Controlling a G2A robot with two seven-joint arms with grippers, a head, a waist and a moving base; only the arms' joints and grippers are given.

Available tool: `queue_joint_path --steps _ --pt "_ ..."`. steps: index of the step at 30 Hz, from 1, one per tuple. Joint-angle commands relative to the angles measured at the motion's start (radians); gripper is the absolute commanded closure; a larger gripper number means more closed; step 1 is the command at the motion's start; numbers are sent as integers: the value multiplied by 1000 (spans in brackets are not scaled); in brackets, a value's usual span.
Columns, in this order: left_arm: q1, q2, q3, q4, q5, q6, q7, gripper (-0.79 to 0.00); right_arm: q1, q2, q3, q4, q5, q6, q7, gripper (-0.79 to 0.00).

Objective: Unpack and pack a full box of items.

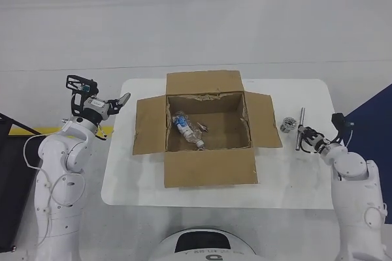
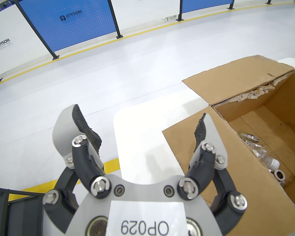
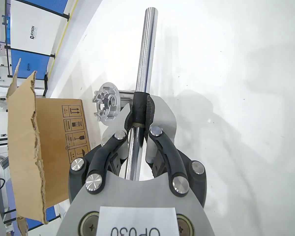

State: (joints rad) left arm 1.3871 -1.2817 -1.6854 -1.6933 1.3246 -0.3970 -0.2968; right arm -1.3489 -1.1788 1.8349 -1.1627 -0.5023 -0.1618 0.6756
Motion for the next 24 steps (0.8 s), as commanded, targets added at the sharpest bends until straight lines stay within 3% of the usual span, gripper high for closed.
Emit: queue_joint_path --steps 1,16,24 --pt "0 0 0 0 0 0 0 -785 14 2 -9 15 -13 14 1 0" --pt "0 0 0 0 0 0 0 -785 7 7 -60 -5 8 78 33 0" --pt "0 0 0 0 0 0 0 -785 -24 9 -73 -45 27 113 29 -188"
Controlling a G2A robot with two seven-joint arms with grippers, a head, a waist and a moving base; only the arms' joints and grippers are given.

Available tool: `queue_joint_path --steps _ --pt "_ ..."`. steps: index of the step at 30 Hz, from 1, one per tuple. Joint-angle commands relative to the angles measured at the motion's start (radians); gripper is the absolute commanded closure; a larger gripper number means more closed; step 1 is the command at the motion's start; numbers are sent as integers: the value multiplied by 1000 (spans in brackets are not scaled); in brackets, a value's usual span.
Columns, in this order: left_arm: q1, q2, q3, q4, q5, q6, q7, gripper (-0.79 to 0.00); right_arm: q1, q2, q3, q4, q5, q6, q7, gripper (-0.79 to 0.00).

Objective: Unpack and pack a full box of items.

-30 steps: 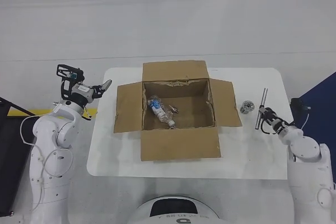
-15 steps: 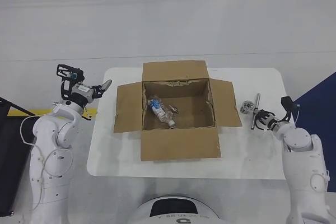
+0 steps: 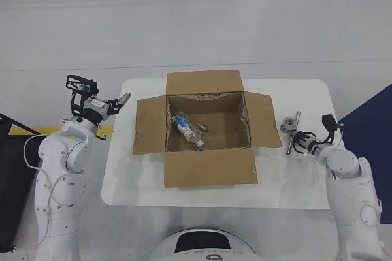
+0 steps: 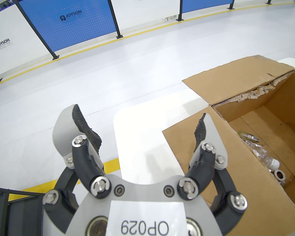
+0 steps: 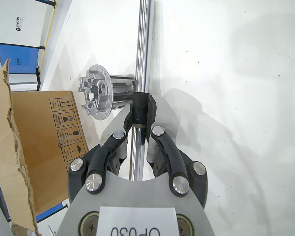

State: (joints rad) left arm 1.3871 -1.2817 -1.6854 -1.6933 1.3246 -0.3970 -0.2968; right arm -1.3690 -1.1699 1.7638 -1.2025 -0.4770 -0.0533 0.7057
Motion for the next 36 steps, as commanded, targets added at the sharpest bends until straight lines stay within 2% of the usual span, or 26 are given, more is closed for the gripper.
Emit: queue_joint_path --steps 1,4,15,21,22,23,24,27,30,31,36 --pt "0 0 0 0 0 0 0 -785 -7 0 -4 -11 4 9 -1 -191" --pt "0 0 0 0 0 0 0 -785 -20 1 -6 -29 11 19 -4 -234" --pt "0 0 0 0 0 0 0 -785 -74 7 0 -89 32 37 -30 -222" --pt "0 0 0 0 0 0 0 -785 -153 7 57 -193 97 8 -130 -274" --pt "0 0 0 0 0 0 0 -785 -174 7 72 -234 110 2 -164 -363" --pt "0 0 0 0 0 0 0 -785 -197 5 80 -271 120 -5 -195 -579" --pt "0 0 0 0 0 0 0 -785 -221 3 88 -316 128 -13 -226 -650" --pt "0 0 0 0 0 0 0 -785 -278 1 110 -467 112 -41 -301 -643" --pt "0 0 0 0 0 0 0 -785 -316 2 114 -623 71 -55 -315 -517" --pt "0 0 0 0 0 0 0 -785 -321 3 108 -666 52 -59 -300 -505" --pt "0 0 0 0 0 0 0 -785 -239 9 -40 -846 -70 -33 -151 -600"
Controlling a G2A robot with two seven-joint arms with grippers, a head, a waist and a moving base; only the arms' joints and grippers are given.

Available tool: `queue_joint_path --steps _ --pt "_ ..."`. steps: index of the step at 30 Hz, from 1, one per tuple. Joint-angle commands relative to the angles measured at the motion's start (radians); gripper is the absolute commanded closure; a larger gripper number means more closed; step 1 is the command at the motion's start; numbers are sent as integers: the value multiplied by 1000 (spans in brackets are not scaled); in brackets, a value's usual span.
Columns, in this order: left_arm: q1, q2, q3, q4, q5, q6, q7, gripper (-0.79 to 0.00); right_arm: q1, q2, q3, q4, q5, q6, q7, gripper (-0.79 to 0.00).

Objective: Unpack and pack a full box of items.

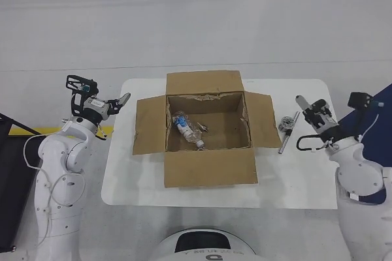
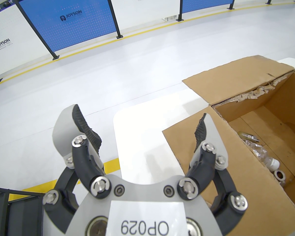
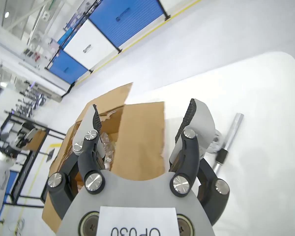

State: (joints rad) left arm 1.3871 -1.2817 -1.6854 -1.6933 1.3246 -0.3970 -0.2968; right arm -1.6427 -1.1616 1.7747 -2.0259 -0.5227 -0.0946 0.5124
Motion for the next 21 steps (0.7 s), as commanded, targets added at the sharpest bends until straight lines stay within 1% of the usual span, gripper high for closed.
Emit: queue_joint_path --steps 1,3,5,7,9,21 --pt "0 0 0 0 0 0 0 -785 74 2 -101 -35 -66 17 84 -597" --pt "0 0 0 0 0 0 0 -785 167 -1 -205 -21 -115 52 137 -610" --pt "0 0 0 0 0 0 0 -785 271 -7 -315 28 -157 86 178 -643" --pt "0 0 0 0 0 0 0 -785 369 -19 -421 91 -159 108 190 -770" --pt "0 0 0 0 0 0 0 -785 453 -32 -511 157 -140 118 202 -785" --pt "0 0 0 0 0 0 0 -785 453 -32 -511 157 -140 118 202 -785"
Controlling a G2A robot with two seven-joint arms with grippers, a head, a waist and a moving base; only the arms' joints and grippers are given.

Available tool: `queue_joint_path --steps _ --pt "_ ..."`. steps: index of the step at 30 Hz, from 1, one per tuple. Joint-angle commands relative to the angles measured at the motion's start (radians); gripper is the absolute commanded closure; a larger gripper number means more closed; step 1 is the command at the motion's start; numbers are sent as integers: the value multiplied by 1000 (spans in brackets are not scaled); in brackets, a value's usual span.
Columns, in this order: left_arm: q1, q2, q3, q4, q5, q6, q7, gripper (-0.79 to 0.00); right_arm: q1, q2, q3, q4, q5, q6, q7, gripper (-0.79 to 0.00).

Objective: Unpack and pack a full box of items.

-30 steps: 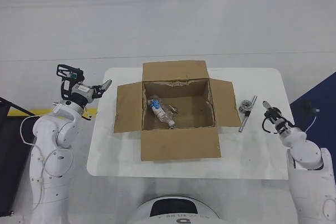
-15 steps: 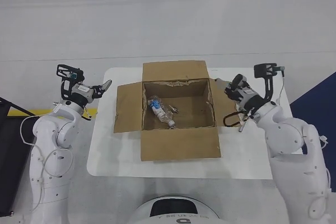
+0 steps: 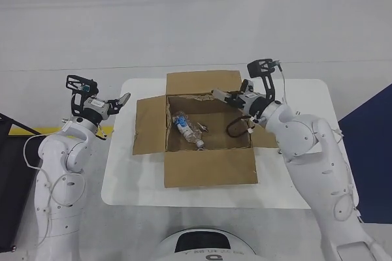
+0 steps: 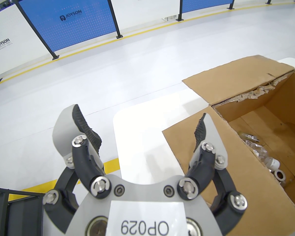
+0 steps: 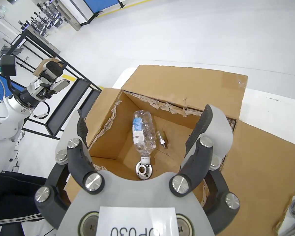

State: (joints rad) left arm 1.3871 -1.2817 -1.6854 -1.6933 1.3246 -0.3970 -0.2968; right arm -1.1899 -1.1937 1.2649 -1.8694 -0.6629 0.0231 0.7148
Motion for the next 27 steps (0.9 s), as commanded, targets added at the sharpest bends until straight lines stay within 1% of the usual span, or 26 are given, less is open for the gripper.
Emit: queue_joint_path --steps 1,7,9,11,13,16,19,20,22,23,24,25,27 --pt "0 0 0 0 0 0 0 -785 1 0 -1 0 0 0 0 -785" --pt "0 0 0 0 0 0 0 -785 -2 0 -3 2 -3 -3 -1 -785" --pt "0 0 0 0 0 0 0 -785 6 2 -25 22 -38 -34 32 -785" --pt "0 0 0 0 0 0 0 -785 42 0 -52 62 -55 -24 94 -785" --pt "0 0 0 0 0 0 0 -785 76 -1 -82 103 -71 -37 152 -785" --pt "0 0 0 0 0 0 0 -785 108 -7 -145 163 -131 -35 190 -785" --pt "0 0 0 0 0 0 0 -785 145 -22 -224 236 -148 -9 194 -785" --pt "0 0 0 0 0 0 0 -785 158 -28 -256 263 -164 -17 200 -733" --pt "0 0 0 0 0 0 0 -785 189 -39 -304 323 -191 -11 196 -699" --pt "0 0 0 0 0 0 0 -785 204 -45 -326 354 -202 -6 189 -646" --pt "0 0 0 0 0 0 0 -785 219 -51 -345 383 -204 -5 186 -650" --pt "0 0 0 0 0 0 0 -785 232 -57 -361 413 -199 -5 181 -613" --pt "0 0 0 0 0 0 0 -785 256 -69 -387 466 -193 -11 159 -597"
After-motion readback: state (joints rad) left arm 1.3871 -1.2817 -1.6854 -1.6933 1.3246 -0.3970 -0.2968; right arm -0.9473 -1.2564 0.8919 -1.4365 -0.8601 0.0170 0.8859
